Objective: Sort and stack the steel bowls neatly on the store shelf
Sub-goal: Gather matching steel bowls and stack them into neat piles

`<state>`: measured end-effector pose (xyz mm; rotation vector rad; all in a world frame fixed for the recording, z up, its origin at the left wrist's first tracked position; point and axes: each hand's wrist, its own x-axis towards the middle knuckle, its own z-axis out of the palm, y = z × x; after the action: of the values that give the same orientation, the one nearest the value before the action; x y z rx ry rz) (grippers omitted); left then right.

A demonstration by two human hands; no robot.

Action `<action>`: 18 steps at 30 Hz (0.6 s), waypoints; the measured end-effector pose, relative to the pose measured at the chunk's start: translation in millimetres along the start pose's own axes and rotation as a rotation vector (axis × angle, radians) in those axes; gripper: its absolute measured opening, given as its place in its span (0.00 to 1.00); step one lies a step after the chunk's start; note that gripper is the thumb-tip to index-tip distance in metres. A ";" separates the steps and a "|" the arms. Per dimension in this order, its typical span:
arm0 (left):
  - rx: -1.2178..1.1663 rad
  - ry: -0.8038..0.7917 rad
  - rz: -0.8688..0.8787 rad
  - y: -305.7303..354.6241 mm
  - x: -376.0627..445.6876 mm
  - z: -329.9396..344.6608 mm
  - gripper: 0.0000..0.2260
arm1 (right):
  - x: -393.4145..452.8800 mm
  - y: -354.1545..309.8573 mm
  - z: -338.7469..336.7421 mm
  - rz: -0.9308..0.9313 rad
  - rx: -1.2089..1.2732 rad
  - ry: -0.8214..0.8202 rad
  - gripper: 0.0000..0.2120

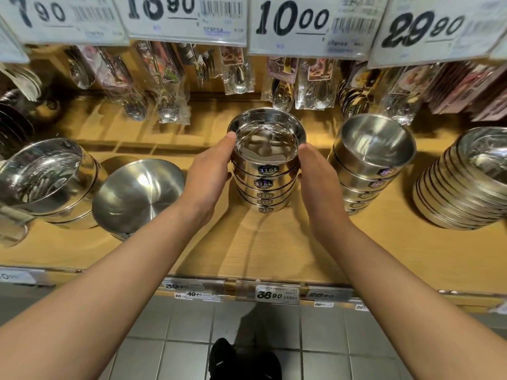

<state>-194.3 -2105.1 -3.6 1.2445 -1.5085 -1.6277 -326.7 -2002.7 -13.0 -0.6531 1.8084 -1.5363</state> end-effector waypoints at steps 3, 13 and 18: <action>0.004 -0.003 -0.002 0.3 0.2 -0.6 0.27 | -0.2 0.2 -1.0 0.011 -0.002 0.004 0.17; -0.057 0.003 -0.046 3.7 0.5 1.7 0.18 | 2.2 -5.5 2.4 0.054 0.067 0.054 0.29; -0.065 -0.016 -0.064 5.9 1.3 0.5 0.17 | 2.7 -9.3 3.7 0.071 0.077 0.051 0.41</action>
<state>-196.3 -2107.1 1.7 1.2584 -1.4268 -1.7187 -326.1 -2008.8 -4.6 -0.5121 1.7814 -1.5789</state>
